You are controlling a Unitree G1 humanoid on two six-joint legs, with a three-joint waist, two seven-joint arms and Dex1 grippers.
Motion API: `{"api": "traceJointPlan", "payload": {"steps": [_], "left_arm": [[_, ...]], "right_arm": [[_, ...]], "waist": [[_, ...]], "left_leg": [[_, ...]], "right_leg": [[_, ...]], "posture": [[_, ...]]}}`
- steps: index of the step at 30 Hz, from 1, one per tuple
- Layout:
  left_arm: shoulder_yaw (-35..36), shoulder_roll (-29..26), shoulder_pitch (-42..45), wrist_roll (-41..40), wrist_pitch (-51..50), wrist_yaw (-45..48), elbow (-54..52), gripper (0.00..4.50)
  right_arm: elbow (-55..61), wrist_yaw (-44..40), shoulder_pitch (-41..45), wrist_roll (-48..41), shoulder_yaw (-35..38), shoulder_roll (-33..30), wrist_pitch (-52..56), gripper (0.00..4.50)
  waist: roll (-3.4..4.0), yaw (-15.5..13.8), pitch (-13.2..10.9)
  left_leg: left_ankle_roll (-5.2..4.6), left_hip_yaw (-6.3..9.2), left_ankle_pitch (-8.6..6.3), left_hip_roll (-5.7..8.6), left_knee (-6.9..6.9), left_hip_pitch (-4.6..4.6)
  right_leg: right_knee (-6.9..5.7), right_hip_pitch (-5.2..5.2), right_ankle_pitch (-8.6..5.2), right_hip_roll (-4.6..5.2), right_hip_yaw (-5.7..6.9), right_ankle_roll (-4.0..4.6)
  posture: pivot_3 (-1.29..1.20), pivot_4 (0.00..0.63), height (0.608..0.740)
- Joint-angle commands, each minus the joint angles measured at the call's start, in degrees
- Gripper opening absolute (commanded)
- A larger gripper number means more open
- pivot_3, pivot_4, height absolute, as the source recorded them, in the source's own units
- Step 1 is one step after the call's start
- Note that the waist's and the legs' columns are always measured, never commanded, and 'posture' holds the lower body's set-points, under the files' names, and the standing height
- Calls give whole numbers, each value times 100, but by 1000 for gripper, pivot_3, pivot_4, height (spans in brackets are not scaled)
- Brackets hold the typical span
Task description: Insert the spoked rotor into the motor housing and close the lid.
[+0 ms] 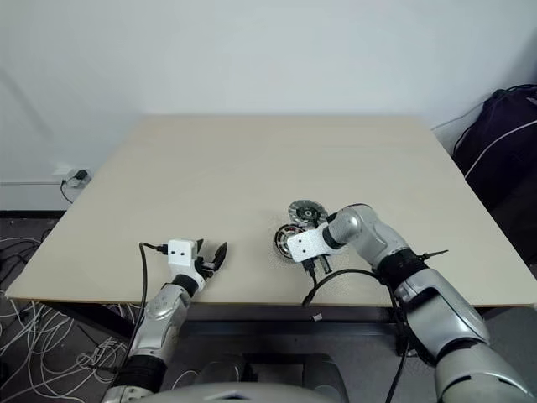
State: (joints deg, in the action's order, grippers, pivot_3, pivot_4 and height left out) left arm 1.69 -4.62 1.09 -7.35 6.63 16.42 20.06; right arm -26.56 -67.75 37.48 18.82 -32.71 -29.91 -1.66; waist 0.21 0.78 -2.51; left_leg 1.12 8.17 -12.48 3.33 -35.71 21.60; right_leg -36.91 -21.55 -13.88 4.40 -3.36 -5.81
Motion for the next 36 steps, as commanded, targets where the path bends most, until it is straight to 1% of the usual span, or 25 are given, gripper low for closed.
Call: {"api": "traceJointPlan", "payload": {"steps": [1, 6, 11, 16, 18, 20, 23, 26, 29, 36], "left_arm": [[17, -3, 30, -33, 57, 21, -169, 3670], [2, 20, 35, -47, 40, 33, -150, 3670], [-18, 37, 64, -51, 24, 59, -114, 3670], [-17, 49, 72, -65, 0, 86, -106, 3670], [-18, 53, 73, -67, -4, 94, -102, 3670], [-13, 59, 72, -71, -8, 101, -96, 3670], [-1, 69, 68, -70, -6, 114, -83, 3670], [4, 79, 69, -72, -9, 125, -70, 3670], [3, 86, 69, -73, -12, 131, -66, 3670], [13, 89, 60, -67, -5, 122, -54, 3670]], "right_arm": [[927, 117, 51, -246, 532, 176, 1288, 127], [1826, 250, -10, -189, 729, 184, 2752, 127], [2608, 265, -20, -186, 754, 150, 4271, 127], [3163, 188, 26, -297, 665, -77, 5211, 127], [3282, 187, 70, -381, 651, -160, 5589, 127], [3507, 30, 166, -624, 643, -280, 6302, 127], [3785, -68, 280, -999, 571, -428, 7077, 127], [3922, 45, 338, -1325, 477, -475, 7499, 127], [3939, 272, 387, -1557, 402, -456, 7652, 127], [3376, 758, 467, -2230, 355, 6, 8034, 127]], "waist": [[1, 0, 0], [0, -34, 0], [0, -34, 0], [0, -31, -1], [0, -26, -1], [0, -21, -1], [0, -18, -1], [0, -16, -1], [-1, -20, -1], [-2, -14, -2]], "left_leg": [[0, 0, 0, 0, 0, 0], [0, 1, -1, 2, 1, 5], [0, 2, -2, 3, 1, 8], [0, 1, -2, 3, 1, 11], [0, 1, -2, 2, 1, 12], [0, 1, -2, 2, 1, 13], [0, 1, -2, 2, 1, 21], [0, 1, -2, 1, 3, 22], [0, 1, -3, 2, 3, 22], [0, 1, -3, 2, 3, 22]], "right_leg": [[-1, -3, 0, 0, 0, 0], [3, -15, 2, 0, 1, -4], [4, -30, 2, 2, 4, -4], [5, -35, 1, 3, 4, -5], [5, -35, 1, 3, 4, -4], [5, -36, 1, 3, 4, -4], [4, -38, 1, 4, 4, -5], [5, -40, 0, 4, 4, -4], [6, -47, 0, 5, 5, -5], [6, -48, 1, 6, 6, -6]], "posture": [[0, 0, 740], [0, 0, 740], [0, 0, 740], [0, 0, 740], [0, 0, 740], [0, 0, 740], [0, 0, 740], [0, 0, 740], [0, 0, 740], [0, 0, 740]]}}
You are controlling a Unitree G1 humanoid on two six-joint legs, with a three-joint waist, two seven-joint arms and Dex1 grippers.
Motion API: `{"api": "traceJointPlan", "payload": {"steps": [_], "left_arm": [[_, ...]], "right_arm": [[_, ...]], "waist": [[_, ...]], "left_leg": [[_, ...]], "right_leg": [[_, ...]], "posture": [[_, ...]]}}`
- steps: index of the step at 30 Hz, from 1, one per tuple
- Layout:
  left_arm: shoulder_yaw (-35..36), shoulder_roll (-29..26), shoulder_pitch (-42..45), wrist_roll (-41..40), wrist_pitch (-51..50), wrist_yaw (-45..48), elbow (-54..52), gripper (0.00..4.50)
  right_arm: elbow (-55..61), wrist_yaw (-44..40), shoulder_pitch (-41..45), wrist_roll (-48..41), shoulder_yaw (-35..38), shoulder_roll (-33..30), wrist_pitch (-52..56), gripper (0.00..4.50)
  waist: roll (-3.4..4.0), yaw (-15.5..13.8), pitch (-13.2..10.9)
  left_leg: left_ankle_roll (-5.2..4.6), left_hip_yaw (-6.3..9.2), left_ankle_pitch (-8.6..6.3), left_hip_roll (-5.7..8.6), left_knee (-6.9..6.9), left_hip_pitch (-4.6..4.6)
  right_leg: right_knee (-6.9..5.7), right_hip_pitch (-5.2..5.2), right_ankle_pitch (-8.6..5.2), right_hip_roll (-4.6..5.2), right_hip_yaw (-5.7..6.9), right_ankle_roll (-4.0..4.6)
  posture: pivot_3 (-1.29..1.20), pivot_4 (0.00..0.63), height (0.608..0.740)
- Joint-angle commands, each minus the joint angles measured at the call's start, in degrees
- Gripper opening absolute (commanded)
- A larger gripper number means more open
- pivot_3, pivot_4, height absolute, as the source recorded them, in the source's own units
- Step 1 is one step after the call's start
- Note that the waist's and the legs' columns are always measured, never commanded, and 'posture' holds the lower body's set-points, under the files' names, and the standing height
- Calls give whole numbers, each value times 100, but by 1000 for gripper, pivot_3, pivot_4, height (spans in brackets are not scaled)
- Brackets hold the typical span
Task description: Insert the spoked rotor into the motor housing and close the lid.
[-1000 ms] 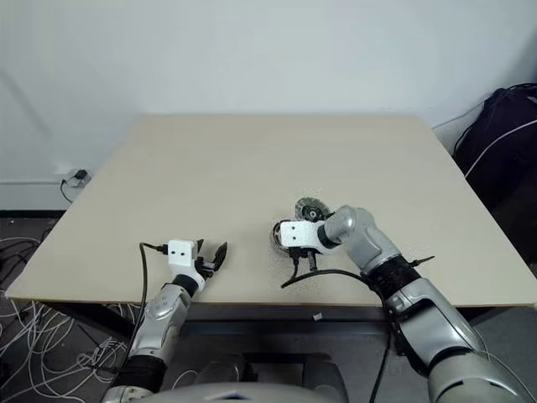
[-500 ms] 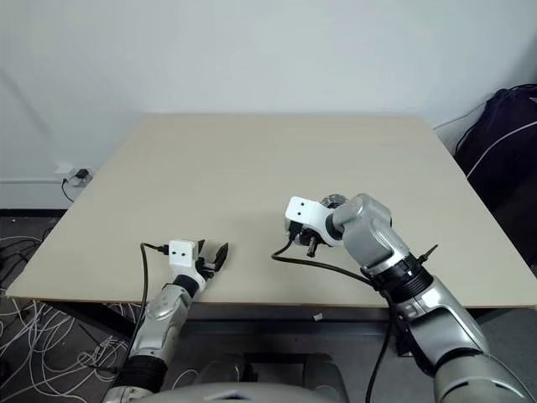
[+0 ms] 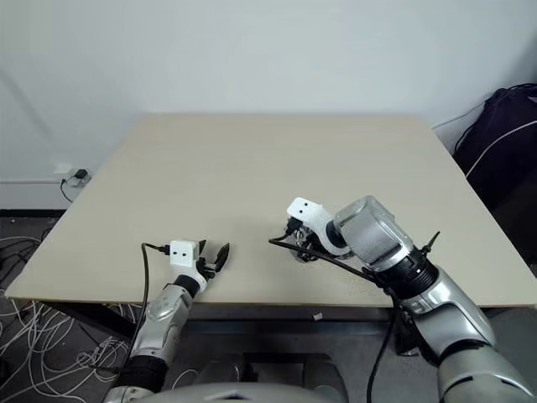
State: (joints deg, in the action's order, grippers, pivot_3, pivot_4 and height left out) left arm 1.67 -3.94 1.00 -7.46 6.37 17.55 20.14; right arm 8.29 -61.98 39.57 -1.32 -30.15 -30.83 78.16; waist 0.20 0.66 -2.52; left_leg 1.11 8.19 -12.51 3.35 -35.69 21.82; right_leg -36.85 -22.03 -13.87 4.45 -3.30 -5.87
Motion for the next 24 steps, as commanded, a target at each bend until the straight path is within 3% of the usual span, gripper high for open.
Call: {"api": "traceJointPlan", "payload": {"steps": [1, 14, 15, 20, 24], "left_arm": [[17, 20, 64, -55, 23, 9, -64, 3670], [33, 27, 59, -55, 33, -8, -48, 3670], [35, 26, 63, -55, 32, -7, -45, 3670], [46, 23, 97, -64, 20, -4, -15, 3670], [51, 17, 129, -69, 20, 7, 16, 3670]], "right_arm": [[-234, 265, 277, -267, 74, 156, 23, 127], [-1500, 910, 703, -490, -222, 668, -669, 127], [-1512, 935, 736, -517, -213, 709, -668, 846], [-1454, 1008, 921, -715, -88, 929, -614, 2331], [-1433, 1038, 1149, -980, 155, 1171, -471, 2331]], "waist": [[0, -2, 0], [1, 0, 0], [1, 4, 0], [2, 19, 1], [2, 28, 1]], "left_leg": [[0, 0, 0, 1, 0, 0], [0, 1, 0, 2, -5, -1], [0, 1, 0, 2, -5, 0], [0, 2, 0, 0, -3, -1], [0, 2, 0, 1, -3, -1]], "right_leg": [[0, 0, 0, 0, 0, 0], [-2, 2, 4, 0, 2, -5], [-2, 1, 4, 0, 2, -5], [-2, 1, 4, -2, 2, -5], [-3, 1, 4, -2, 2, -5]], "posture": [[0, 0, 740], [0, 0, 740], [0, 0, 740], [0, 0, 740], [0, 0, 740]]}}
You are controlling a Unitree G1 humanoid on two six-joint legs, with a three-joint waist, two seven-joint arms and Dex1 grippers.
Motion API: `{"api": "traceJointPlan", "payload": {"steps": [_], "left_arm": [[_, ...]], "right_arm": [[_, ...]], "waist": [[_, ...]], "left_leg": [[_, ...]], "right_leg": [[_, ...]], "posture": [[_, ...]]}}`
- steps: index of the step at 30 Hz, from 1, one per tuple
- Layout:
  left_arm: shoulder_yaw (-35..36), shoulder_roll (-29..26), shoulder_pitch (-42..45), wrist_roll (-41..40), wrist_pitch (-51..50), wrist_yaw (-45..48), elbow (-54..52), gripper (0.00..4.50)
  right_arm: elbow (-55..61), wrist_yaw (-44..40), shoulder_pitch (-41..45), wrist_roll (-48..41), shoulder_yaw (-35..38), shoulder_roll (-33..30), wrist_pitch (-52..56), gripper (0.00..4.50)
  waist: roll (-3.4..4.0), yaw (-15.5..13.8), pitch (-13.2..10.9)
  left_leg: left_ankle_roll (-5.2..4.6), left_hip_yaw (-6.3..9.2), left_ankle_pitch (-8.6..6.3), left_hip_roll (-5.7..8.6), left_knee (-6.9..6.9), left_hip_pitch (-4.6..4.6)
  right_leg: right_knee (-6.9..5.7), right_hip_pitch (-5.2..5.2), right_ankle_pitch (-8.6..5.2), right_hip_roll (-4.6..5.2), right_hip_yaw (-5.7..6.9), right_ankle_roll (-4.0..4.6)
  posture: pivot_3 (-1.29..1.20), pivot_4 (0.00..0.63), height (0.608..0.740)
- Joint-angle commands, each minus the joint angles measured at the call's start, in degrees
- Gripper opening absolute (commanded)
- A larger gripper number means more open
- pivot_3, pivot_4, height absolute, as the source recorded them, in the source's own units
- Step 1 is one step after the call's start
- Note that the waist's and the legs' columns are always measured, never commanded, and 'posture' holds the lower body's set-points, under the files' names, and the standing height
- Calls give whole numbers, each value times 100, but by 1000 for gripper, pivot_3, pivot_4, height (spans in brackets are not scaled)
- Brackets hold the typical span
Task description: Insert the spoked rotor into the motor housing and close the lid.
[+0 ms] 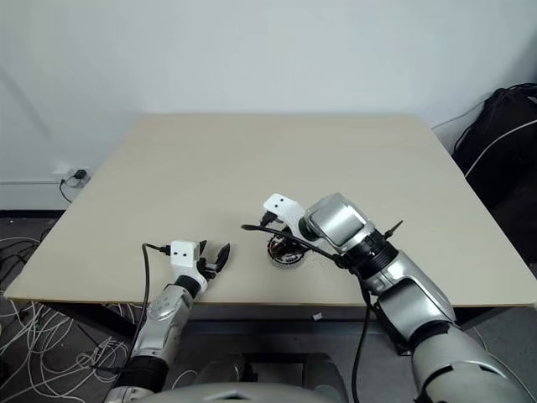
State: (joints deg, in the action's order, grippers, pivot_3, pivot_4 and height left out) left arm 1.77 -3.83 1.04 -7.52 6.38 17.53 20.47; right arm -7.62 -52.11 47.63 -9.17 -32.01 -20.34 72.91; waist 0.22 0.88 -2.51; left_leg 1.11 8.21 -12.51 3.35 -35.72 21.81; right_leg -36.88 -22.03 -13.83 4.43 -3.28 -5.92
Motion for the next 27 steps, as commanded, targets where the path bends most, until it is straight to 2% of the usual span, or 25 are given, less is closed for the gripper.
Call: {"api": "traceJointPlan", "payload": {"steps": [1, 5, 8, 10, 12, 14, 19, 21, 27], "left_arm": [[44, 3, 138, -66, 20, 13, -4, 3670], [45, 0, 156, -78, 34, 11, 20, 3670], [47, 3, 152, -82, 45, 4, 20, 3670], [51, -2, 154, -81, 50, 3, 24, 3670], [51, -8, 147, -77, 56, 0, 17, 3670], [54, -17, 142, -72, 60, -3, 10, 3670], [60, -43, 120, -65, 65, 0, -14, 3670], [56, -48, 118, -58, 63, 0, -20, 3670], [53, -83, 113, -56, 66, 24, -11, 3670]], "right_arm": [[124, 75, 411, -266, 423, 200, 107, 2331], [-43, 189, 645, -649, 949, 582, 363, 2331], [-365, 461, 884, -887, 1686, 1007, 210, 2331], [-756, 910, 999, -816, 2182, 1262, -535, 2331], [-1152, 1341, 1007, -367, 2176, 1228, -1871, 2331], [-1578, 1567, 929, 138, 1998, 1042, -3468, 2331], [-2631, 1684, 791, 1375, 1304, 123, -5746, 2331], [-2952, 1771, 751, 1711, 1169, -149, -6268, 2331], [-3262, 1922, 251, 2215, 1258, -976, -6984, 2331]], "waist": [[0, 8, 0], [0, 23, 1], [1, 37, 1], [1, 42, 1], [1, 31, 2], [0, 24, 2], [0, 40, 2], [0, 60, 2], [1, 131, 2]], "left_leg": [[0, 0, 0, 0, 0, 0], [0, 3, 0, 0, 1, 0], [0, 4, 0, 0, 4, 0], [1, 4, 0, 0, 5, 0], [1, 5, 1, 1, 6, -1], [1, 4, 1, 2, 6, -4], [0, 0, 2, 5, 10, -4], [0, -2, 2, 4, 14, -5], [0, -11, 5, 3, 24, -4]], "right_leg": [[0, -1, 0, 0, 0, 0], [-2, 0, 0, -1, 2, 0], [-2, -2, 1, -1, 2, 2], [-4, -3, 6, -2, 1, 11], [-3, -2, 10, -2, 3, 17], [0, 4, 3, -1, 4, 4], [5, 4, 5, 0, 1, 4], [4, 4, 17, -1, -2, 32], [1, 19, 15, -3, -21, 40]], "posture": [[0, 0, 740], [0, 0, 740], [0, 0, 740], [0, 0, 740], [0, 0, 740], [0, 0, 740], [0, 0, 740], [0, 0, 740], [0, 0, 740]]}}
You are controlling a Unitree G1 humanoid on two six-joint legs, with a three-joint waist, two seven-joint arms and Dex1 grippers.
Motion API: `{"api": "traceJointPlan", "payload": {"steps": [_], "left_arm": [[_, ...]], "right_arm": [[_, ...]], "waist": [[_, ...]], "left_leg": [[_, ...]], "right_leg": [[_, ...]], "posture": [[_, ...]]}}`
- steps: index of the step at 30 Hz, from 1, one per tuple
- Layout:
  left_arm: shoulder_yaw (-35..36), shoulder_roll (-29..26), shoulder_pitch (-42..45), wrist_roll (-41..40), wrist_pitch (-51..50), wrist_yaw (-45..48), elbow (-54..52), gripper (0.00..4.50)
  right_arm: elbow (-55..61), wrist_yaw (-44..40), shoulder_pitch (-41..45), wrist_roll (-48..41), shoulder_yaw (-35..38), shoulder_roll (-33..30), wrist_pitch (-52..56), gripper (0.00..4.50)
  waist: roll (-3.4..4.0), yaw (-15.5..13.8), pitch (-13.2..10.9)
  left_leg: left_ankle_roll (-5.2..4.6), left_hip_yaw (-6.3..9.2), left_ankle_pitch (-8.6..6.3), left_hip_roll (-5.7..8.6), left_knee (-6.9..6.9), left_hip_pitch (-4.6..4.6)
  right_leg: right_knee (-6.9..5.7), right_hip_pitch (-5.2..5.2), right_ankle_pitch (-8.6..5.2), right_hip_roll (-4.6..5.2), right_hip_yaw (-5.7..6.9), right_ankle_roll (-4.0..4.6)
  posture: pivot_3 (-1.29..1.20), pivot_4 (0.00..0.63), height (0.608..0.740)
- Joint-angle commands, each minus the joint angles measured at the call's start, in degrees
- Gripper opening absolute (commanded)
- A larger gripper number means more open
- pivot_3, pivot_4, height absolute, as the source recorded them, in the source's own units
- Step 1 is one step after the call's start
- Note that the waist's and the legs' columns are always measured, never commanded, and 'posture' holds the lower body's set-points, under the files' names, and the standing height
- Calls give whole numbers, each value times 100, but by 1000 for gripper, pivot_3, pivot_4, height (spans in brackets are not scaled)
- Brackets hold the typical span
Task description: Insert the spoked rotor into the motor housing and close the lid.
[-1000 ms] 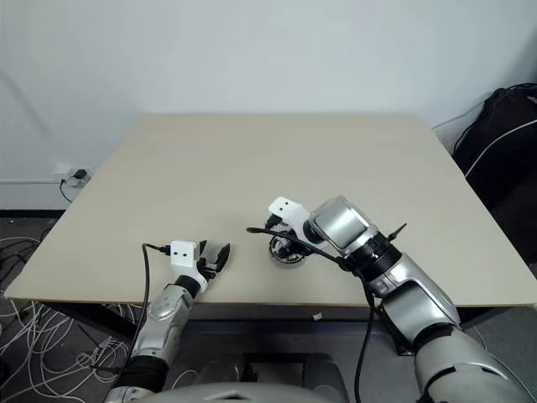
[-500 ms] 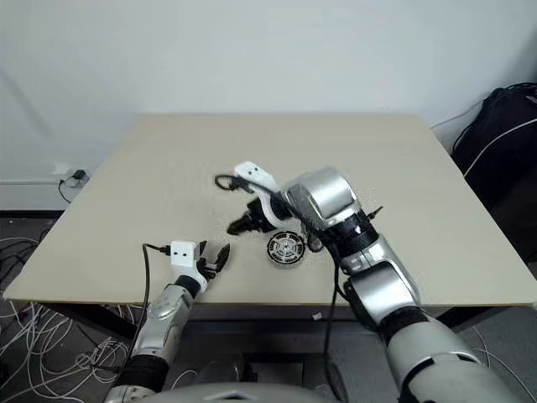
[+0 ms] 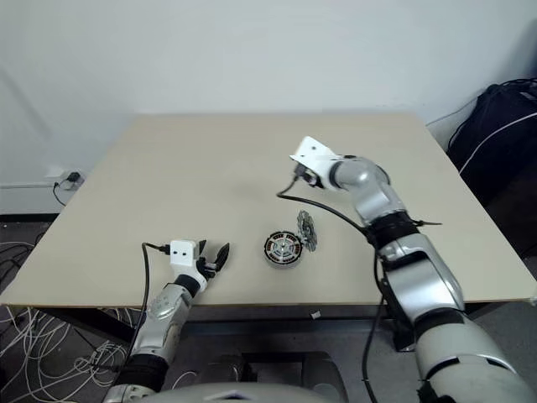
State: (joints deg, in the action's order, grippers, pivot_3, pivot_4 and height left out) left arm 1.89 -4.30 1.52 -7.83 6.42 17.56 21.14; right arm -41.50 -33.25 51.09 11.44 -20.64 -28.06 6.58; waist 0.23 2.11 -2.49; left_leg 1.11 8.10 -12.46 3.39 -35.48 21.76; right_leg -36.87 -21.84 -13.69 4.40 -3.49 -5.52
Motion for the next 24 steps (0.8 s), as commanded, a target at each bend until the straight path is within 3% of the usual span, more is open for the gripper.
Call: {"api": "traceJointPlan", "payload": {"steps": [1, 4, 6, 9, 10, 16, 24], "left_arm": [[39, -42, 65, -26, 61, 25, -79, 3670], [30, -68, 58, -16, 58, 35, -102, 3670], [25, -82, 37, -13, 58, 40, -123, 3670], [15, -116, 9, -4, 46, 59, -168, 3670], [9, -124, 6, 1, 43, 63, -176, 3670], [-7, -189, -1, 9, -7, 119, -237, 3670], [-2, -264, -17, 4, -85, 140, -336, 3670]], "right_arm": [[177, 0, -210, 178, 141, -301, -423, 2331], [677, -287, -921, 165, 214, -711, -621, 1749], [1147, -451, -1475, 96, 284, -901, -616, 1095], [1753, -483, -2133, 30, 405, -937, -362, 149], [1880, -473, -2244, 14, 452, -912, -268, 33], [3072, -400, -2946, -294, 592, -299, 465, 33], [3995, -924, -3294, -899, 536, 162, 879, 33]], "waist": [[0, 8, 0], [-1, -13, 1], [-1, -20, 0], [0, -33, 0], [0, -26, 0], [0, -15, -1], [-4, -140, -2]], "left_leg": [[0, -2, 0, 0, 1, 0], [-1, -1, -1, -1, 0, -4], [-5, -1, -3, 0, -3, -6], [-7, -3, -4, 0, -9, -6], [-7, -8, -4, -1, -10, -7], [-9, -17, -1, -8, -35, -17], [-13, -14, -1, -3, -45, -15]], "right_leg": [[1, -1, 0, 0, -2, 0], [3, 8, -3, 0, -1, -2], [6, 15, -12, 0, -2, -17], [6, 18, -18, 1, -4, -29], [5, 17, -19, 0, -6, -31], [-1, 31, -22, -5, -15, -24], [5, 31, -20, -2, -13, -27]], "posture": [[0, 0, 740], [0, 0, 740], [0, 0, 740], [0, 0, 740], [0, 0, 740], [0, 0, 740], [0, 0, 740]]}}
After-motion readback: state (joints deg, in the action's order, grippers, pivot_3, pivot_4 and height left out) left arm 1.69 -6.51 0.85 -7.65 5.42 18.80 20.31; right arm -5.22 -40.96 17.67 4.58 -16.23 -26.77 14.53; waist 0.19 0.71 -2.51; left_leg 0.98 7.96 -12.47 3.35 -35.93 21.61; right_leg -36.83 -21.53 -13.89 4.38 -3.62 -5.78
